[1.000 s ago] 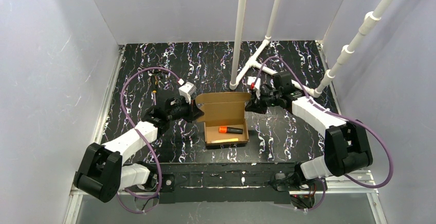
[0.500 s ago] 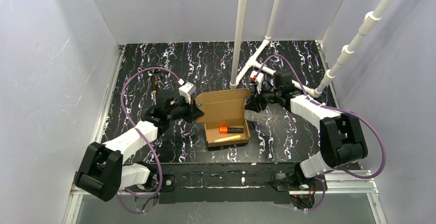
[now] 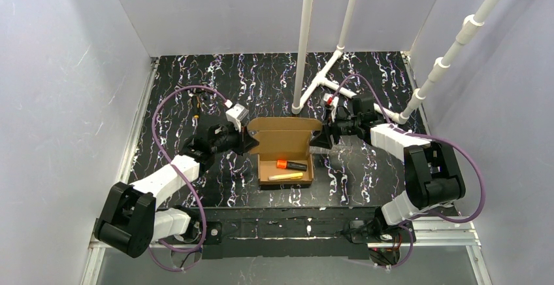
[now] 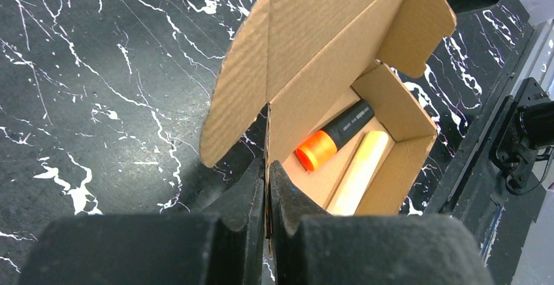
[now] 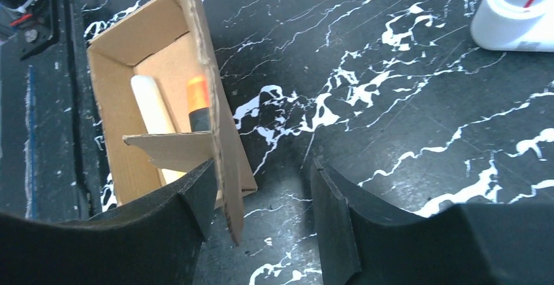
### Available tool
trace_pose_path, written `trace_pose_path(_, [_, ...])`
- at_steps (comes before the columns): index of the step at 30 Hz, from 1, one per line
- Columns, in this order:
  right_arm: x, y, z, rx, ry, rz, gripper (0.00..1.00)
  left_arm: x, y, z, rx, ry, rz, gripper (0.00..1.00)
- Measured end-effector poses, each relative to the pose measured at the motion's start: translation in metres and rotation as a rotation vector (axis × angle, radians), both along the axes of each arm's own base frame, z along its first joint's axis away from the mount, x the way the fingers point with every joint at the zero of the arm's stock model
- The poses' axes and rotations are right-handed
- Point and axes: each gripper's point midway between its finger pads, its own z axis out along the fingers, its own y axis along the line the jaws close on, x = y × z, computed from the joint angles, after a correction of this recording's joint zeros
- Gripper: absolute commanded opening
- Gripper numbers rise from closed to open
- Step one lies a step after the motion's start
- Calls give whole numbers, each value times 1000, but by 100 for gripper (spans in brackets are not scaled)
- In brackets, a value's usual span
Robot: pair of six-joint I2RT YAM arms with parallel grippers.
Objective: Fold the paper box
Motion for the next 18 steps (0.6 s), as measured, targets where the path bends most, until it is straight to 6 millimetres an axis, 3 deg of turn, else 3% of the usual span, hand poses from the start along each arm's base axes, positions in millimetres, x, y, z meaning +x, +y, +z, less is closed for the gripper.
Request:
trace_pose_path(9, [-13,7,4,85,30,42,66,7,0,8,-18,-45,2,1])
trace_pose_path(12, [-28,13,13,147,39,127,66,11,0,12,-24,-65,8,2])
trace_pose_path(18, [-57,23,13,170,57,256,66,11,-2,7,-27,-52,1,2])
